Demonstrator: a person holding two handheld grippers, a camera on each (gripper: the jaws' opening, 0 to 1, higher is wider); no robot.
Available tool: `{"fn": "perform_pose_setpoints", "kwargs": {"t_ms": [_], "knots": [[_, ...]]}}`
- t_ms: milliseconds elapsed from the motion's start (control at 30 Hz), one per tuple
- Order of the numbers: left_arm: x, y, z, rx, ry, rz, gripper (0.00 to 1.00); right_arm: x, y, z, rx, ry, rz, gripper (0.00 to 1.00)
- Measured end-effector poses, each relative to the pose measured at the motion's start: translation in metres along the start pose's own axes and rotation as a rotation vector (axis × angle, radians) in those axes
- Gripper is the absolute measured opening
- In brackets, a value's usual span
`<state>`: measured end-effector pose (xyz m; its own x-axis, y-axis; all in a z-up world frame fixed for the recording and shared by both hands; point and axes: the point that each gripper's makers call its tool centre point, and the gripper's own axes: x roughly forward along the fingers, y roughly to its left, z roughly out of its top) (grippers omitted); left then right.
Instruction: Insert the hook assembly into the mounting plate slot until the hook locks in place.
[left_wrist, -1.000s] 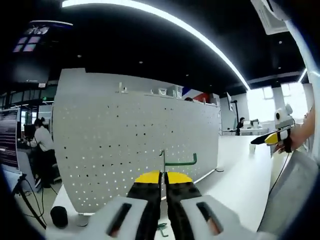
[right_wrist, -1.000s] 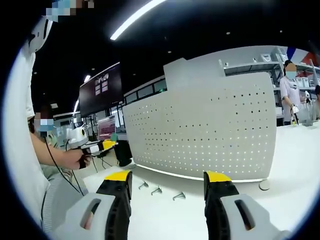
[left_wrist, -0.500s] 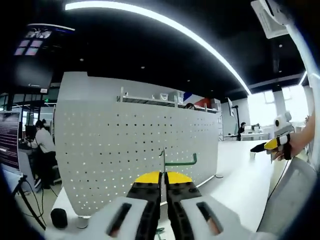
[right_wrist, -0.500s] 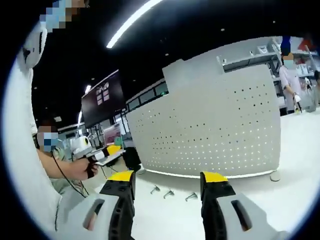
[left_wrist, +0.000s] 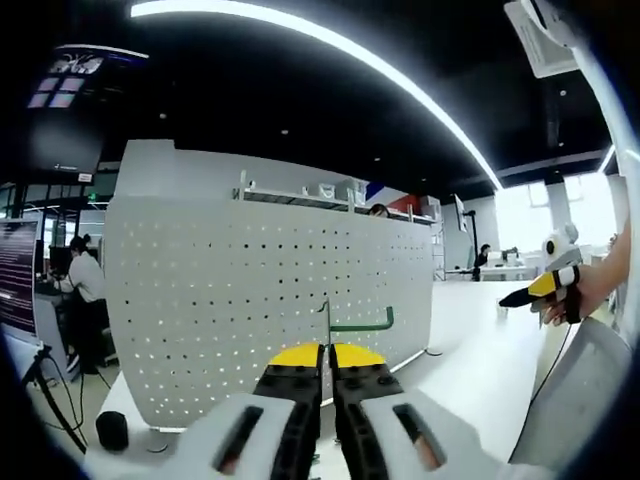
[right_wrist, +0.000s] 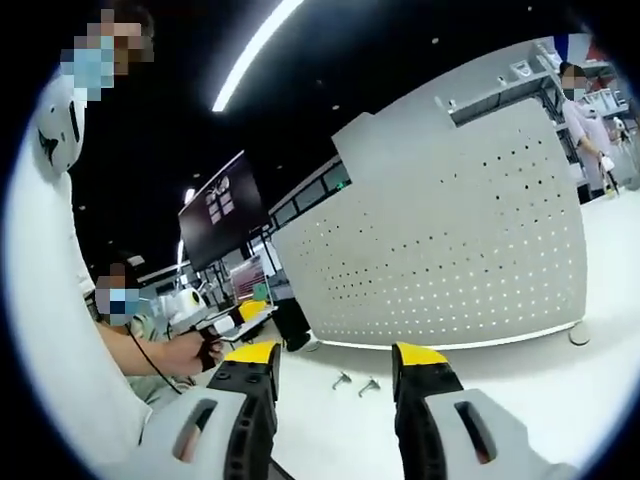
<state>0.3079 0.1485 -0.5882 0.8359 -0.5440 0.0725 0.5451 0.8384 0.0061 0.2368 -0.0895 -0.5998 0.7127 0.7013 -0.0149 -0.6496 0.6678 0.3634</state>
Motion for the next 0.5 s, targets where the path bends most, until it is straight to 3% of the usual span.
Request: {"fn": "perform_pose_setpoints", "kwargs": {"t_ms": [500], "knots": [[0.02,-0.042,0.004,-0.022,0.011,-0.06,0.02,0.027,0.019,0.015,-0.022,-0.036,0.058,0.36]]}}
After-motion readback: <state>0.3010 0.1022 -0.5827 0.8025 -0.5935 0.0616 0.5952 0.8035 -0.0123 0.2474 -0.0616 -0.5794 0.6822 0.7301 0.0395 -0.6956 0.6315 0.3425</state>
